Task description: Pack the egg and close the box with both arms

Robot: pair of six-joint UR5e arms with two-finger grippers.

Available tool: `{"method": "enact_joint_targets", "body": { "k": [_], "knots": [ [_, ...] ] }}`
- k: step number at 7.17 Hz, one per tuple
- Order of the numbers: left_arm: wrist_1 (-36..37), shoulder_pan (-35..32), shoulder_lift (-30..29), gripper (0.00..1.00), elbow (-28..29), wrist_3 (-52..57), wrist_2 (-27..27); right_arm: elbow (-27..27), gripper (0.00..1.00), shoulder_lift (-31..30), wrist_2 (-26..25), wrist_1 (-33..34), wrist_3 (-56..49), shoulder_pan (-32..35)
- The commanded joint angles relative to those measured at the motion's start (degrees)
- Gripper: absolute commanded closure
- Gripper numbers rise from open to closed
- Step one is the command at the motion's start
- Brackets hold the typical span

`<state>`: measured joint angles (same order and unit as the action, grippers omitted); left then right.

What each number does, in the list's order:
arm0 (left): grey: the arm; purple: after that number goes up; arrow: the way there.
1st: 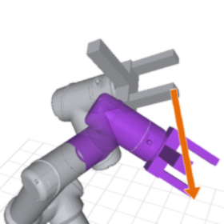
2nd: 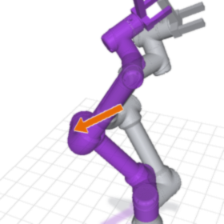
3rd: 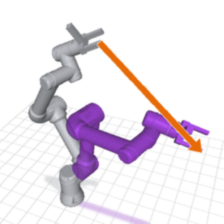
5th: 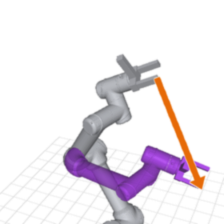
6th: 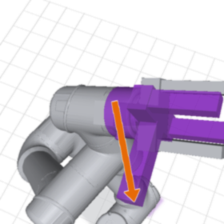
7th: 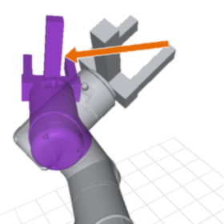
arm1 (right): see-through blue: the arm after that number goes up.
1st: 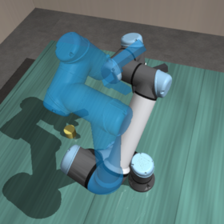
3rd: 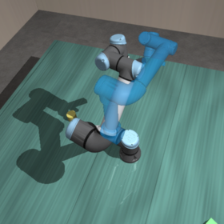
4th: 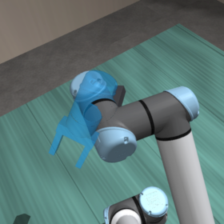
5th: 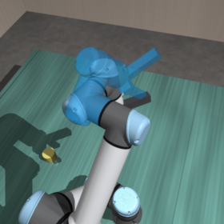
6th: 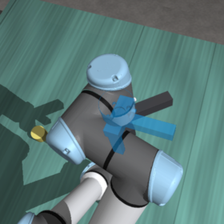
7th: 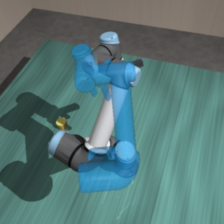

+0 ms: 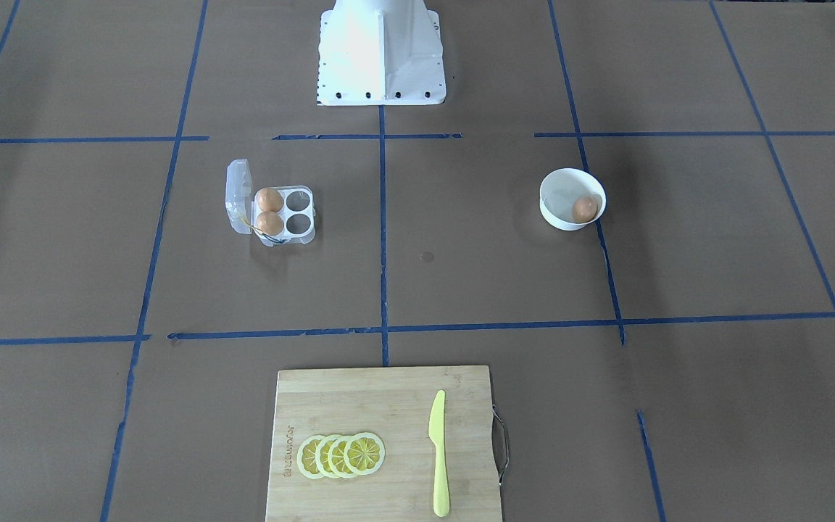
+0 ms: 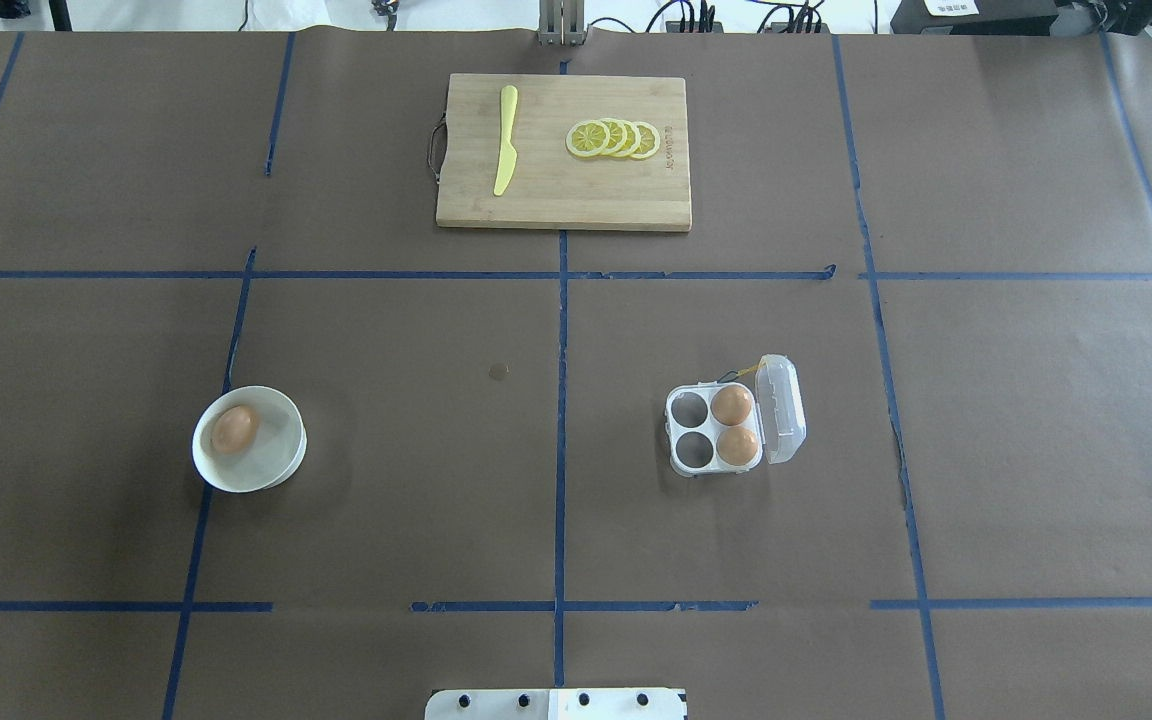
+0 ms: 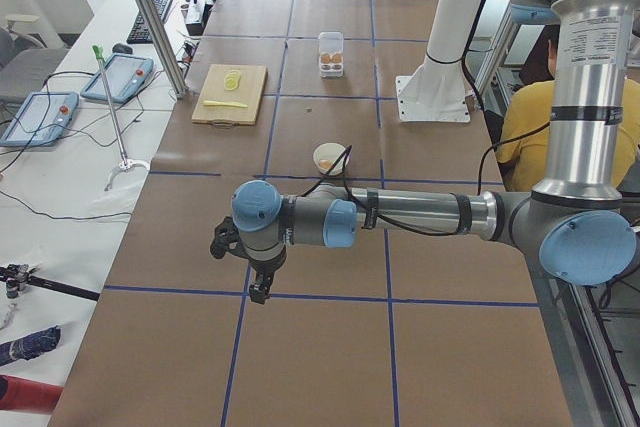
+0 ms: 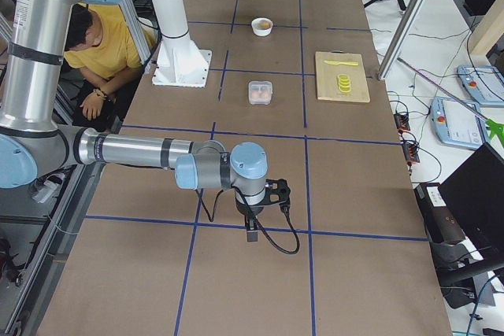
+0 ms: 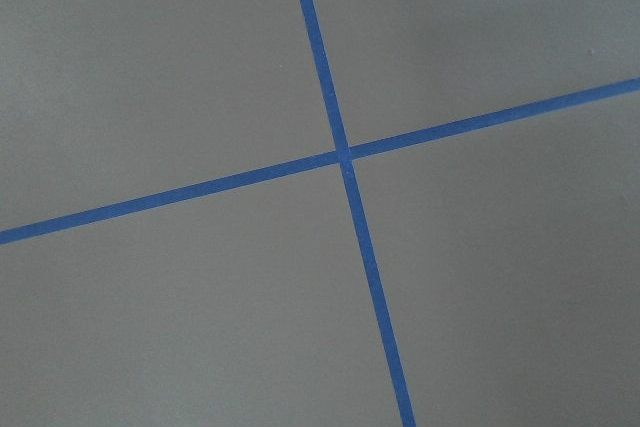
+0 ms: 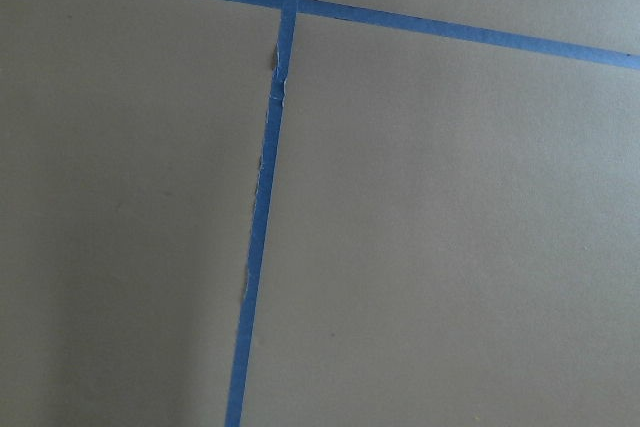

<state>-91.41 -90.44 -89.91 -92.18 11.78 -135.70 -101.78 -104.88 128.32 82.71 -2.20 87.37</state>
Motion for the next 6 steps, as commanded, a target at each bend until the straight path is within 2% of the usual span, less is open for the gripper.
{"method": "enact_joint_targets", "body": {
  "k": [1, 2, 4, 6],
  "knots": [
    [-0.1, 0.0, 0.1, 0.0, -0.1, 0.1, 0.1, -0.1, 0.0, -0.1, 0.1, 0.0, 0.0, 0.0],
    [-0.1, 0.0, 0.1, 0.0, 0.1, -0.1, 0.0, -0.3, 0.0, 0.0, 1.0, 0.0, 0.0, 0.0],
    [-0.2, 0.0, 0.1, 0.0, -0.2, 0.0, 0.1, -1.7, 0.0, 0.0, 5.9, -0.2, 0.2, -0.4],
    [-5.1, 0.3, 0.2, 0.0, 0.6, -0.3, 0.6, -2.4, 0.0, 1.3, 7.5, -0.3, 0.4, -0.4]
  ]
}}
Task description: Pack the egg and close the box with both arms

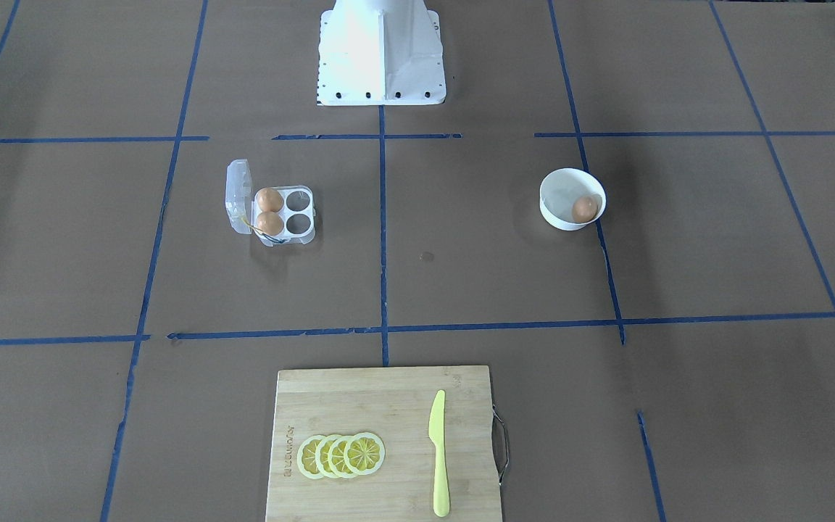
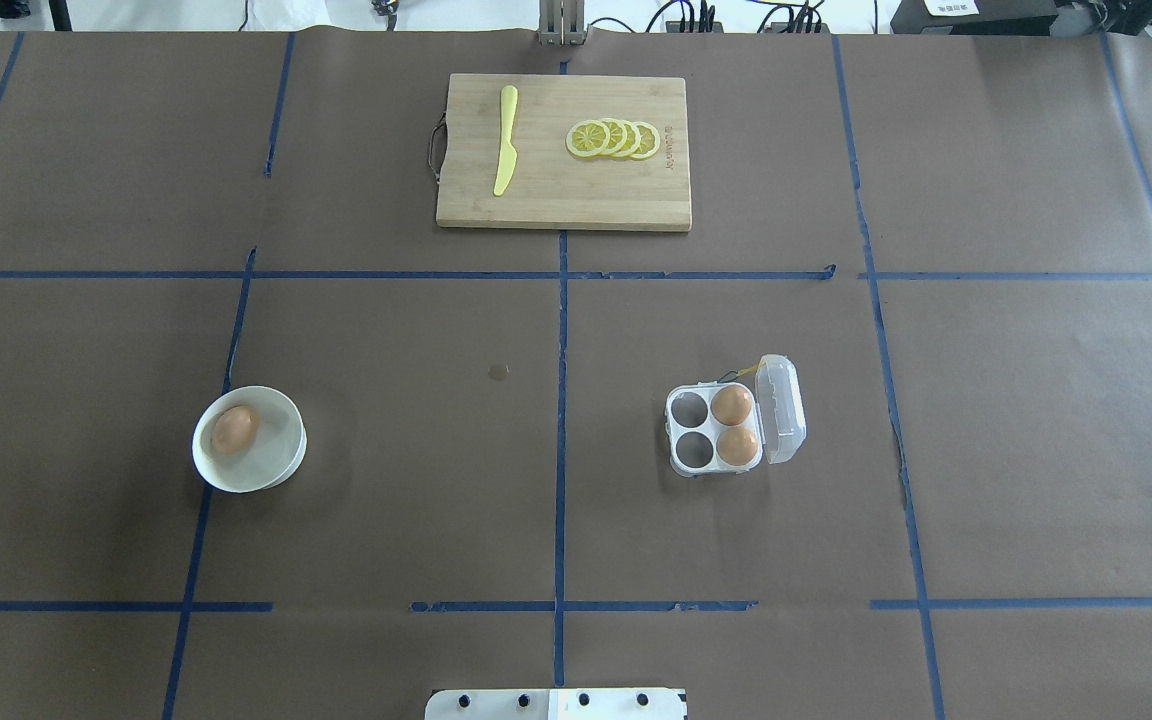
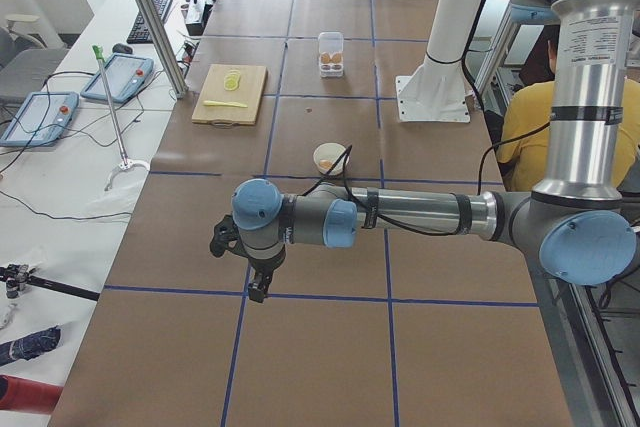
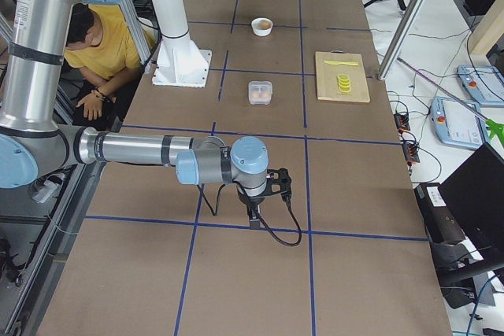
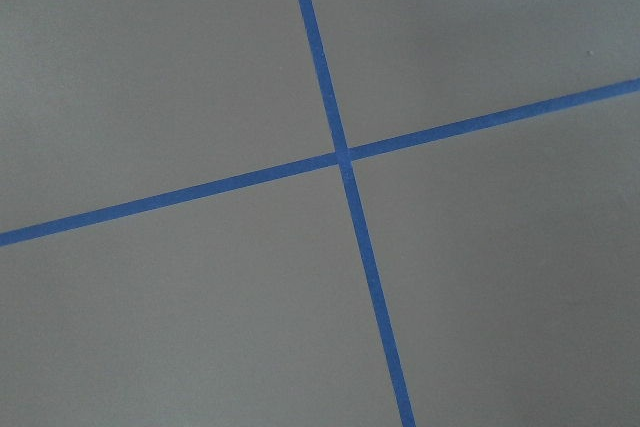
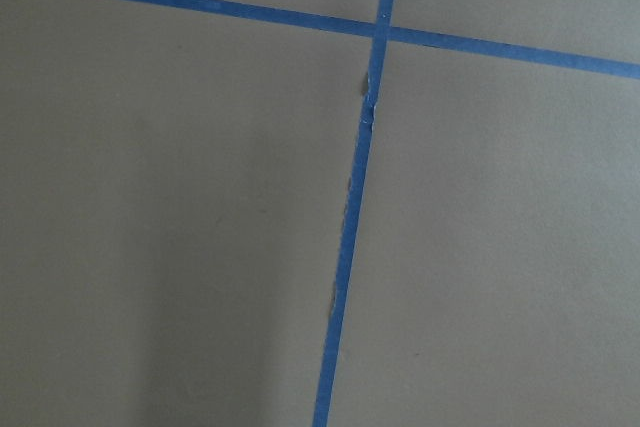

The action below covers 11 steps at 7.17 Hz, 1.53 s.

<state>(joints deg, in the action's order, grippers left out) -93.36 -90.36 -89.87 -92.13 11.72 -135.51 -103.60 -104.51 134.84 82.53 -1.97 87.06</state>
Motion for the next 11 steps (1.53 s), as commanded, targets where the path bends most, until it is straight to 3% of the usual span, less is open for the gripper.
{"method": "enact_joint_targets", "body": {
  "k": [1, 3, 5, 7, 10, 11],
  "knots": [
    [-3.6, 0.2, 0.4, 0.0, 0.4, -0.2, -0.2, -2.8, 0.0, 2.4, 0.8, -0.1, 0.6, 0.0],
    [-7.5, 0.4, -0.2, 0.0, 0.3, -0.3, 0.1, -3.2, 0.0, 6.3, 0.4, 0.1, 1.0, 0.0],
    [-20.5, 0.4, -0.5, 0.0, 1.0, -0.4, 0.2, -2.8, 0.0, 6.4, 0.7, 0.1, 1.2, 0.0],
    [-38.7, 0.4, -0.8, 0.0, 3.6, -7.7, 0.2, -2.6, 0.0, 6.6, 0.9, 0.0, 0.8, 0.0],
    [-45.0, 1.8, -0.6, 0.0, 2.5, -7.9, -0.3, -3.0, 0.0, 9.6, 2.4, 0.1, 1.3, 0.0],
    [-45.8, 6.5, -0.7, 0.0, 1.7, -9.9, -0.2, -3.4, 0.0, 9.8, 2.5, -0.1, 1.2, -0.9]
  ]
}}
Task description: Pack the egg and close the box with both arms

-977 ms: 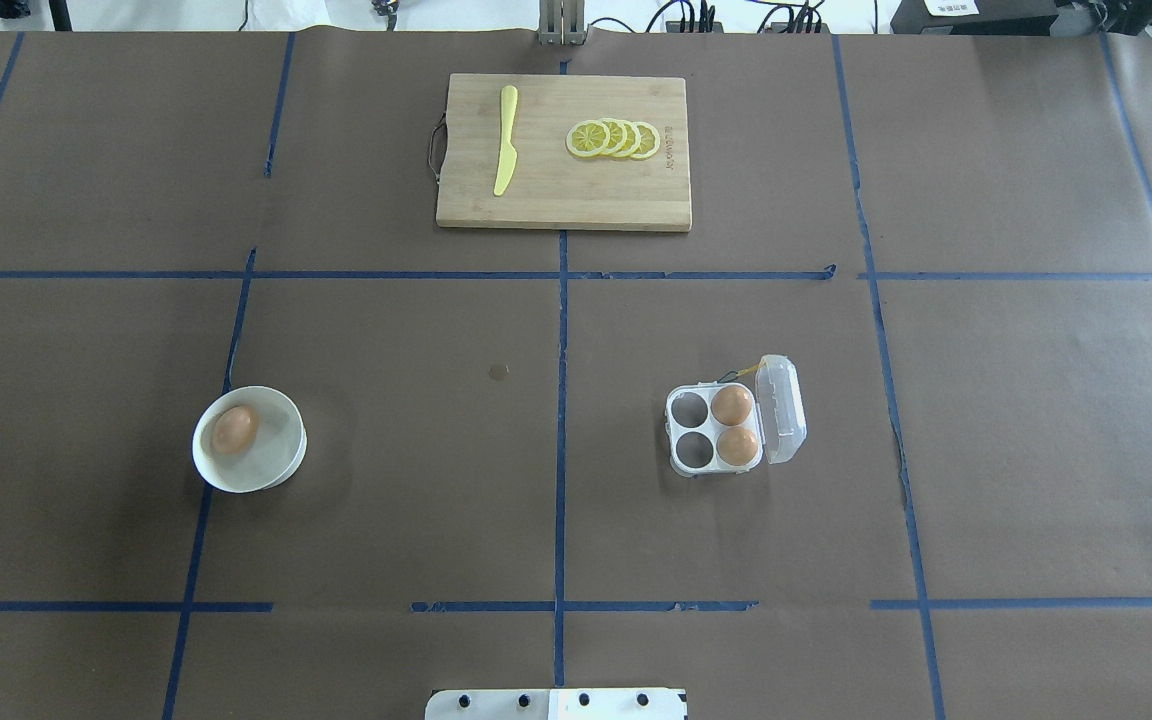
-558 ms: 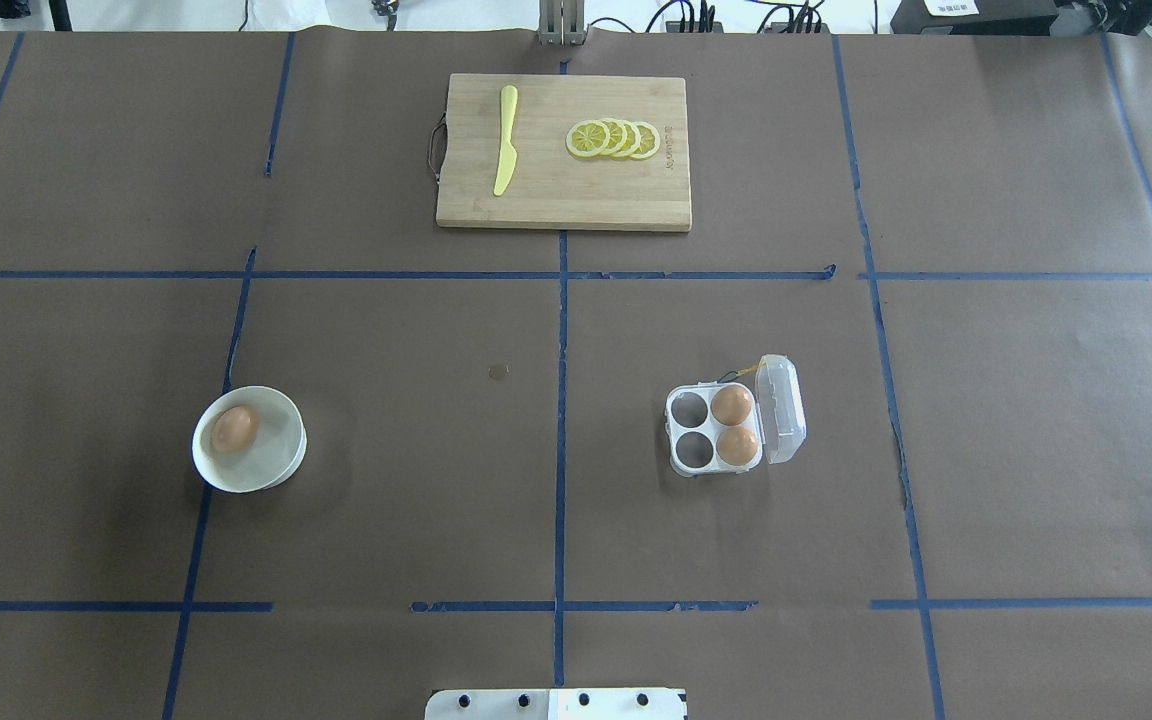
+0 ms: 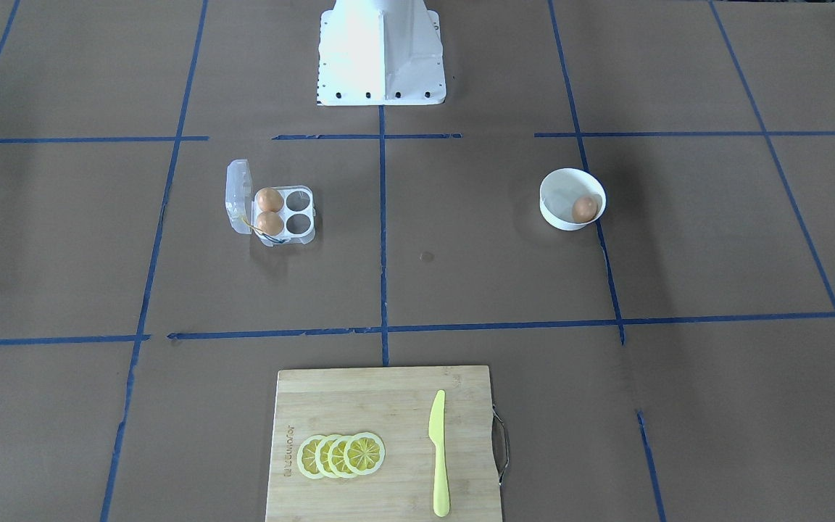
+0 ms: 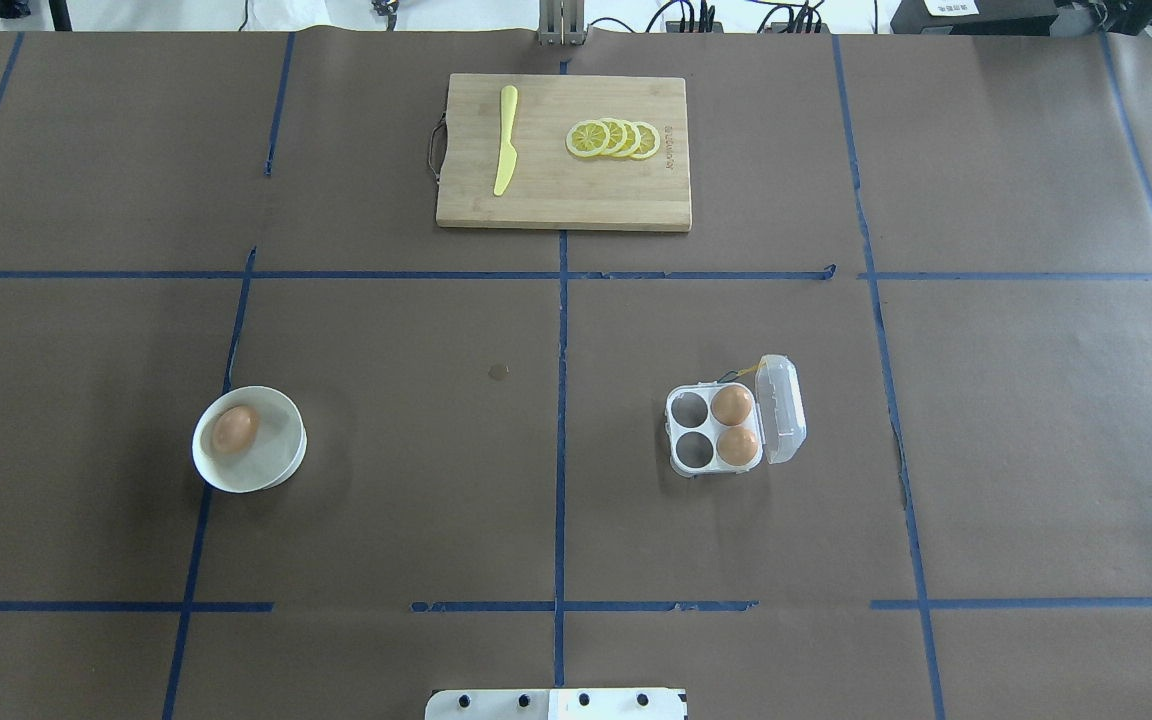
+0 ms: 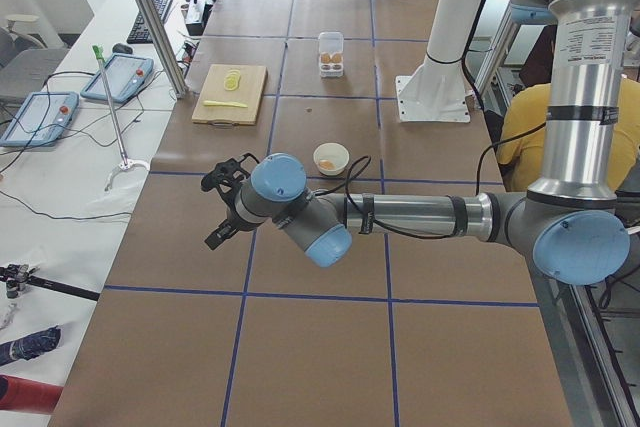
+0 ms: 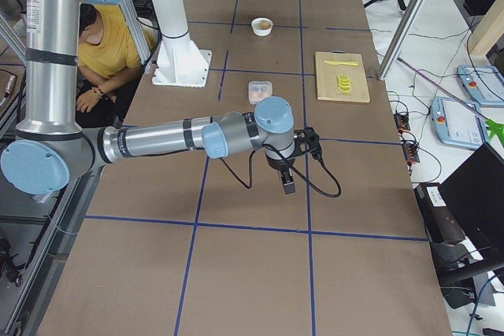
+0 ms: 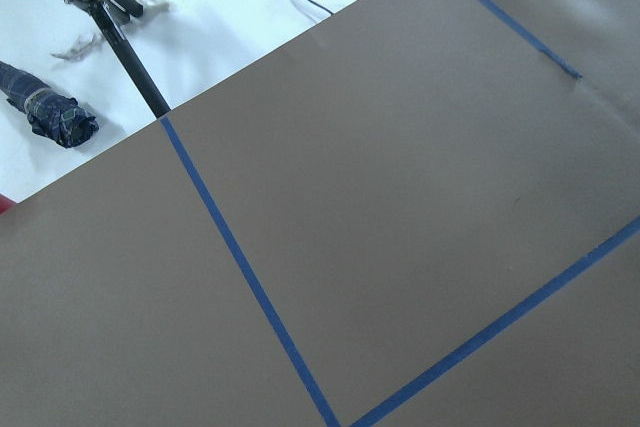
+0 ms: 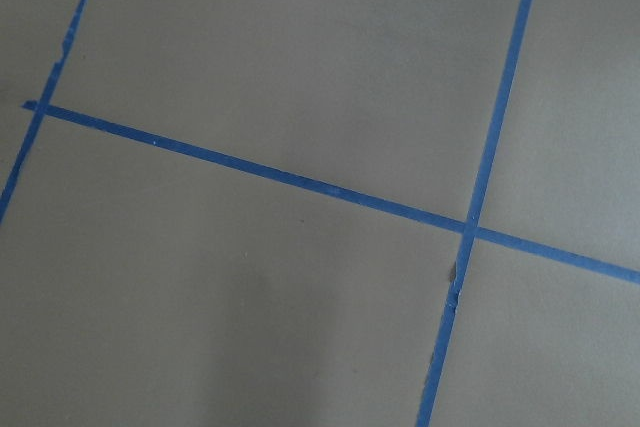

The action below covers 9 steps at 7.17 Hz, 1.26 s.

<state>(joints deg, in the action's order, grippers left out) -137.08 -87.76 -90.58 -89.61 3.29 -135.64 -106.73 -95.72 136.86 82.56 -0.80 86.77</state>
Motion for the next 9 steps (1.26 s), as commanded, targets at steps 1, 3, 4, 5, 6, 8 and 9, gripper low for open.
{"method": "enact_joint_targets", "body": {
  "k": [1, 3, 4, 5, 6, 8, 9],
  "knots": [
    [-2.1, 5.9, -0.2, 0.0, -2.4, -7.4, 0.5, -0.7, 0.0, 1.0, 0.4, -0.1, 0.1, -1.7],
    [-2.0, 11.0, 2.1, 0.0, -7.0, -18.2, 1.0, -0.6, 0.0, 1.0, 0.3, -0.1, 0.0, -2.6],
    [-2.1, 16.0, 3.8, 0.0, -11.8, -23.6, 3.1, -0.6, 0.0, 0.9, 0.3, -0.1, 0.0, -2.7],
    [-2.1, 22.2, 6.4, 0.0, -17.5, -29.3, 8.1, -0.6, 0.0, 0.8, 0.3, -0.1, 0.0, -2.7],
    [-2.1, 28.3, 6.8, 0.0, -21.0, -30.0, 17.5, -0.6, 0.0, 0.7, 0.3, -0.1, -0.1, -2.7],
    [-2.1, 39.3, 6.6, 0.01, -22.1, -38.9, 22.1, -0.5, 0.0, 0.5, 0.4, 0.0, 0.0, -2.7],
    [-2.1, 44.4, 6.6, 0.16, -22.6, -47.6, 22.6, -0.4, 0.0, 0.5, 0.3, 0.0, -0.1, -2.7]
  ]
}}
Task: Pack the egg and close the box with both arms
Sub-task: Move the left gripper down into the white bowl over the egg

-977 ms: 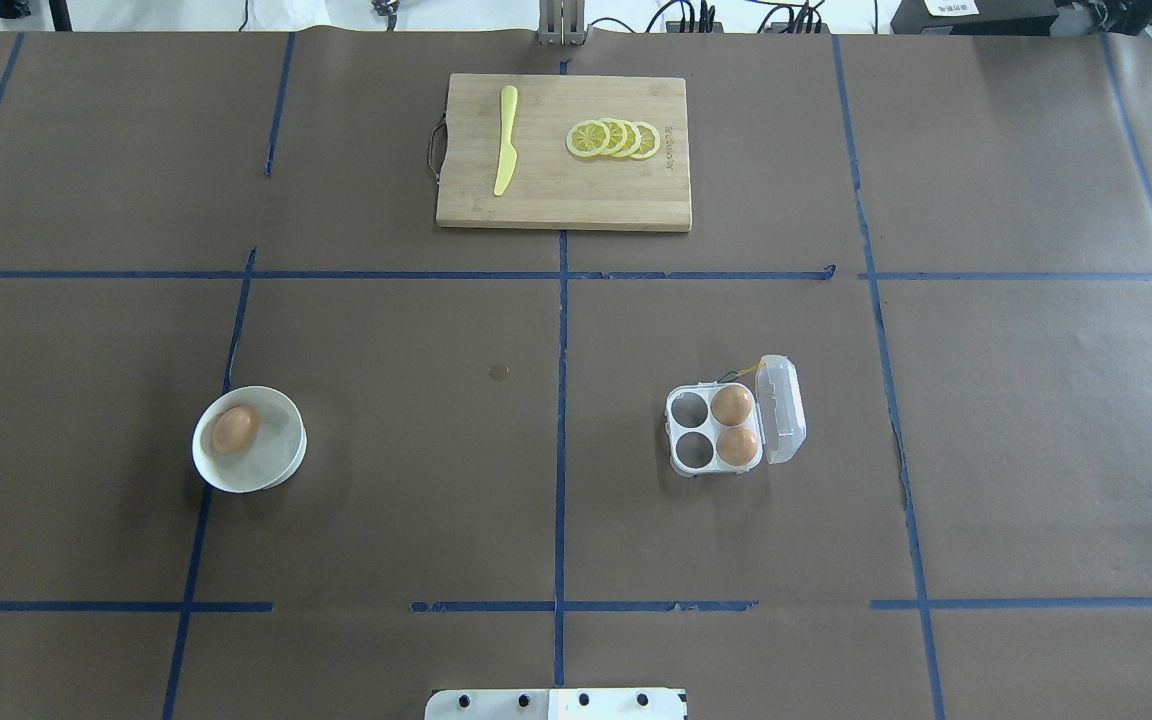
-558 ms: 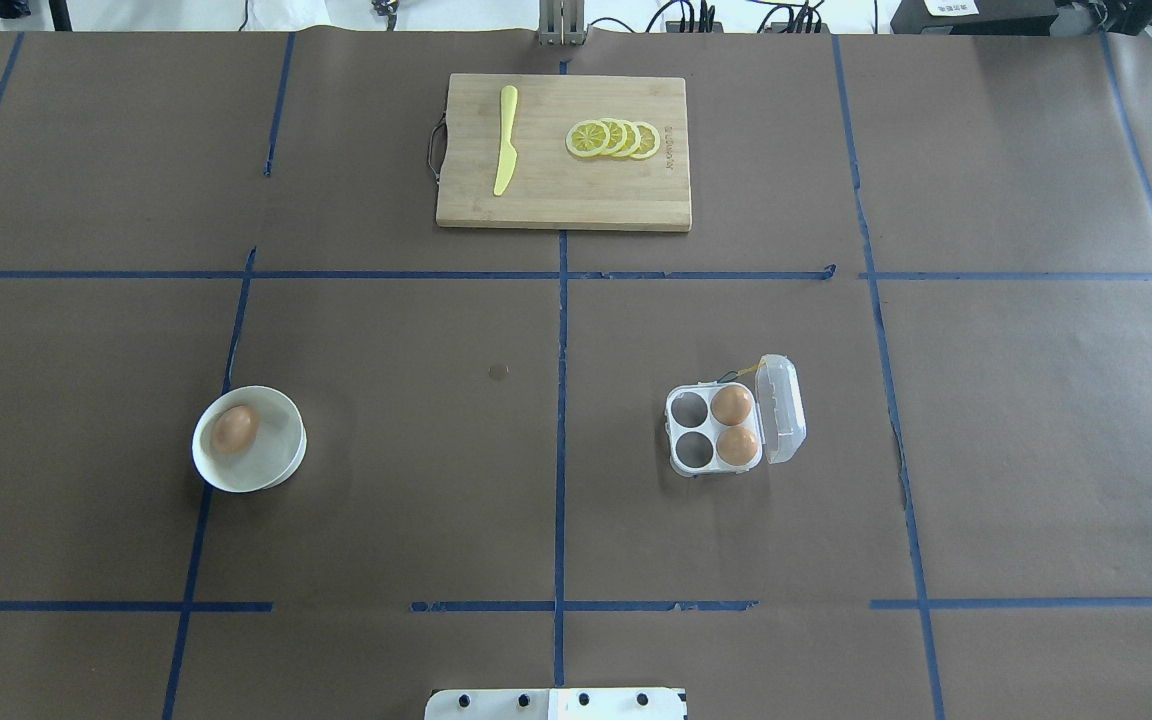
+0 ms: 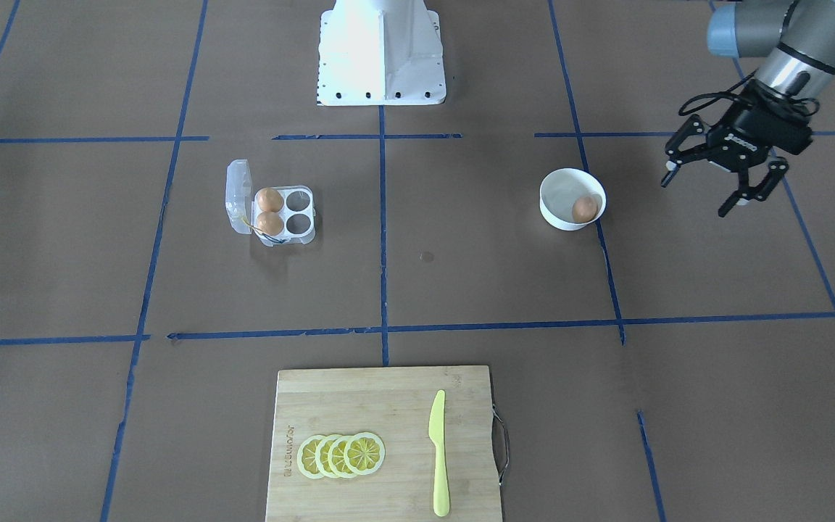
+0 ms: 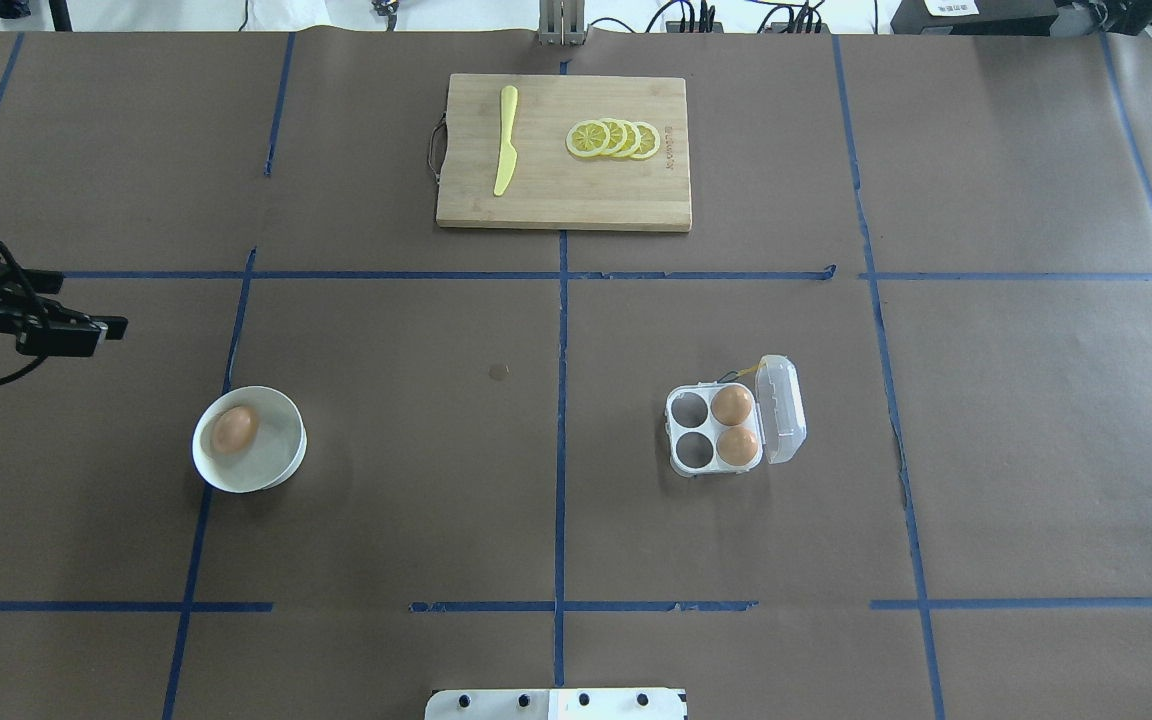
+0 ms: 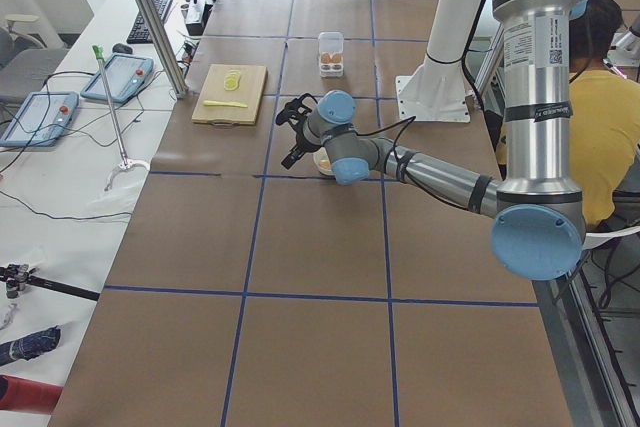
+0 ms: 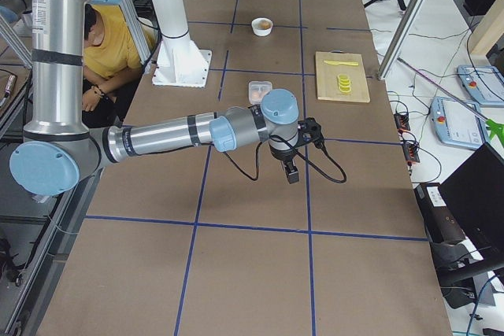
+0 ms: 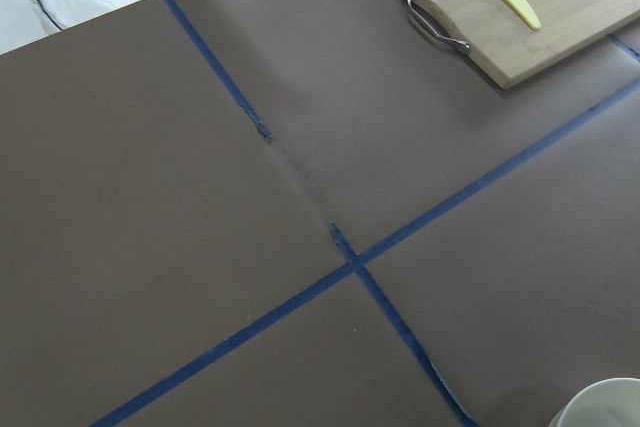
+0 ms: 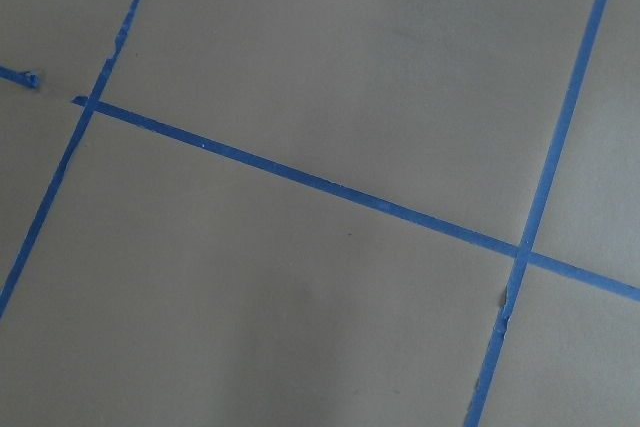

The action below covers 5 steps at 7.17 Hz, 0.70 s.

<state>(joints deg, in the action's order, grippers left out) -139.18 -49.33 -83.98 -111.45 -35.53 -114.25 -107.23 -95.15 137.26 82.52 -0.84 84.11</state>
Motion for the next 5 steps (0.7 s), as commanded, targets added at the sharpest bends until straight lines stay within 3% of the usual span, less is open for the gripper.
{"method": "enact_joint_targets", "body": {
  "k": [1, 3, 5],
  "knots": [
    [0.0, 11.5, -0.2, 0.15, -0.8, -13.1, 8.8, 0.1, 0.0, -0.1, -0.1, 0.0, 0.0, 0.0],
    [0.2, 15.5, -2.1, 0.15, 2.2, -16.0, 12.2, 0.2, 0.0, -0.3, -0.1, 0.0, 0.0, 0.1],
    [0.3, 17.7, -3.8, 0.23, 4.4, -17.5, 15.3, 0.1, 0.0, -0.4, -0.1, 0.0, 0.0, 0.0]
  ]
}}
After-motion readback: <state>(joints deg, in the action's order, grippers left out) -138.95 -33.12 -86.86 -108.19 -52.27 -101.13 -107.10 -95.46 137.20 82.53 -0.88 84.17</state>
